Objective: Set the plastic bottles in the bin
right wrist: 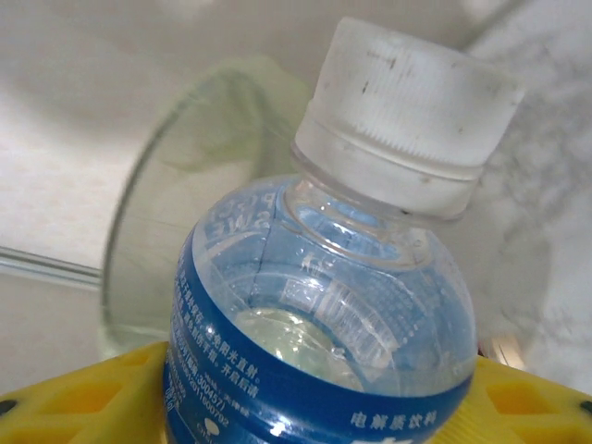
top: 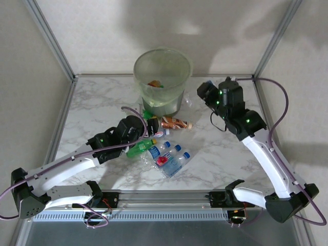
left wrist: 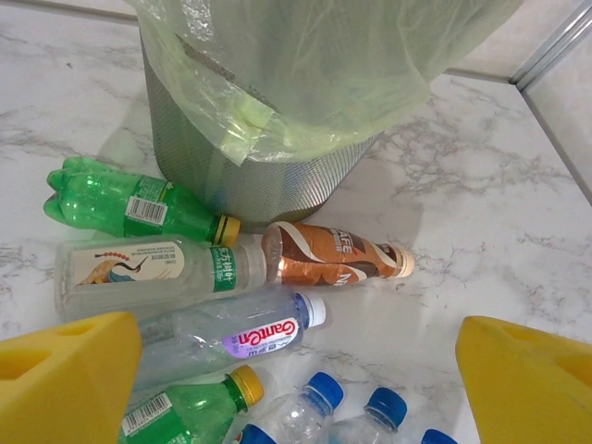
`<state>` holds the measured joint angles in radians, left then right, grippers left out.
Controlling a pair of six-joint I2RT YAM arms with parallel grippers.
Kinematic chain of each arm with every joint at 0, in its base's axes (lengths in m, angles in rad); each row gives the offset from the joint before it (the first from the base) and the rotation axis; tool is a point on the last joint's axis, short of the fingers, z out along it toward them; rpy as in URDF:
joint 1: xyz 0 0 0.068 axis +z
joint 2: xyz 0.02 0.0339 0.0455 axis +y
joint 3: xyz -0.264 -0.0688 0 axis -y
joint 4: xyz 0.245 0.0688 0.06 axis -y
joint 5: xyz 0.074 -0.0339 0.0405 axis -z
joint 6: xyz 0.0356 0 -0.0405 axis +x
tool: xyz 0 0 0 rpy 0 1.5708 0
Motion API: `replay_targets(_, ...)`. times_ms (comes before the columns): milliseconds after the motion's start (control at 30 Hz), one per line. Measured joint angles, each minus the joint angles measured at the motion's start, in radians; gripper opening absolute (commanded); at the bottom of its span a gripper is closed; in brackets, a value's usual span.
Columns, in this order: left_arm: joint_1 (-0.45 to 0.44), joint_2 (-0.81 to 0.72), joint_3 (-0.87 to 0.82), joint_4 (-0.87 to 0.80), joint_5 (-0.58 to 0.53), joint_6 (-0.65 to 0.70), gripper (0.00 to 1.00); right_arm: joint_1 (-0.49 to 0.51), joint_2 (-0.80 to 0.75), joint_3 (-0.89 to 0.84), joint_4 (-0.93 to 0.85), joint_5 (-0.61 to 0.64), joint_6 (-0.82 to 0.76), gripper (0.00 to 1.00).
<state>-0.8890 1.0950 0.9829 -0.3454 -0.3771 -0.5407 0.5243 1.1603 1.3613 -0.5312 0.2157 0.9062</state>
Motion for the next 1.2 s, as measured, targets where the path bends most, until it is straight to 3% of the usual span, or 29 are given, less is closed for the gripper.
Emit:
replay_targets(433, 0.113, -0.076, -0.023, -0.035, 0.009, -0.084, 0.86, 0.000, 0.253, 0.297, 0.103, -0.133, -0.217, 0.61)
replay_targets(867, 0.263, -0.124, -0.127, -0.083, 0.037, -0.166, 0.86, 0.007, 0.494, 0.471, 0.151, -0.247, -0.272, 0.62)
replay_targets(933, 0.301, -0.135, -0.143, -0.085, 0.055, -0.178, 0.86, 0.009, 0.537, 0.497, 0.148, -0.247, -0.279, 0.65)
replay_targets(1033, 0.351, -0.140, -0.161, -0.085, 0.090, -0.196, 0.87, 0.010, 0.612, 0.565, 0.133, -0.246, -0.291, 0.79)
replay_targets(1200, 0.451, -0.126, -0.175, -0.078, 0.169, -0.228, 0.90, 0.011, 0.697, 0.667, 0.091, -0.235, -0.304, 0.84)
